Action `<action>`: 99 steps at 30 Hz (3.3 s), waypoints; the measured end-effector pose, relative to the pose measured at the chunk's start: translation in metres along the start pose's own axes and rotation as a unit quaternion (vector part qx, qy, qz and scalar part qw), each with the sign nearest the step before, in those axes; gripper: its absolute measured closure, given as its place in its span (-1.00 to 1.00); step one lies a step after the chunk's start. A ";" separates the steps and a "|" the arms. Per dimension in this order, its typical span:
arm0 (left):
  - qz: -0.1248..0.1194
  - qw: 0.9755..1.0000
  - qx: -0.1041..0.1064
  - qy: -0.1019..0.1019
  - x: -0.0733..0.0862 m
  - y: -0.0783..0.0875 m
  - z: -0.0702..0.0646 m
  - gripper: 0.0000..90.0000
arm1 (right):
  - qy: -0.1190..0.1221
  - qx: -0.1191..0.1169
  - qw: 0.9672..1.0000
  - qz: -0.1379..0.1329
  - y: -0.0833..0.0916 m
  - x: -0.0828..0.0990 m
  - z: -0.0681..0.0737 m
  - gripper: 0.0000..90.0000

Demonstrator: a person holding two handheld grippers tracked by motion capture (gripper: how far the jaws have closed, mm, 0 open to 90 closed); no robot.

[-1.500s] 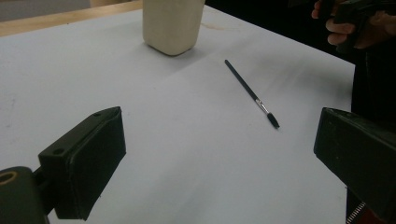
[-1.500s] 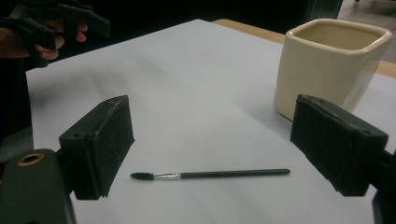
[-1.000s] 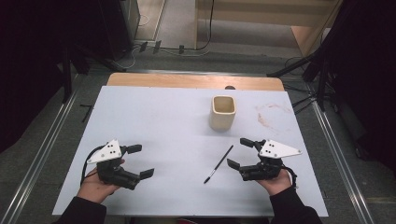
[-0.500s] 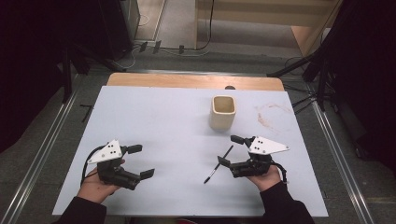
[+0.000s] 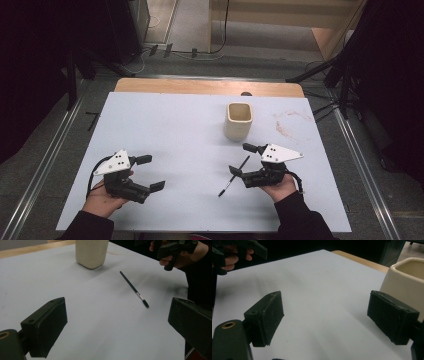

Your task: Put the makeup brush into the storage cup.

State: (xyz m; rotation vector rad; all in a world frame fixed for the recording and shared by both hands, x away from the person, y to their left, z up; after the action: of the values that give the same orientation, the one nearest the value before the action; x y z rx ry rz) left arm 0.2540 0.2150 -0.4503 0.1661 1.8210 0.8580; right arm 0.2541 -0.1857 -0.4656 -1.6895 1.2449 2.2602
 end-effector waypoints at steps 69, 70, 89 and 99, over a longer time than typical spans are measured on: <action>0.008 1.000 0.000 0.000 0.000 0.000 0.002 -0.95 | 0.283 -0.101 0.880 0.369 -0.026 -0.065 -0.016 -0.55; 0.008 1.000 0.000 -0.001 0.000 -0.001 0.002 -0.95 | 0.302 -0.113 0.876 0.359 -0.027 -0.064 -0.019 -0.55; 0.006 1.000 0.004 0.002 0.001 -0.002 0.002 -0.95 | 0.440 -0.151 0.810 0.357 -0.030 -0.072 -0.018 -0.53; 0.007 1.000 0.001 0.001 0.001 0.000 0.003 -0.95 | 0.484 -0.156 0.772 0.382 -0.040 -0.071 -0.014 -0.52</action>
State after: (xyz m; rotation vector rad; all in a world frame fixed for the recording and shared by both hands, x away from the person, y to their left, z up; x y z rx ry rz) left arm 0.2561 0.2167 -0.4522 0.1795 1.8246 0.8673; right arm 0.3131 -0.1390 -0.4306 -3.1843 2.1359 1.8988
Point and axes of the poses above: each handheld gripper's, and its own axes: y roughly backward along the jaws, x roughly out of its underside, z roughly to its left, the point moved 1 cm from there along -y, roughly forward along the jaws, and after that the axes turned 13 degrees about z, right-handed, at the moved point
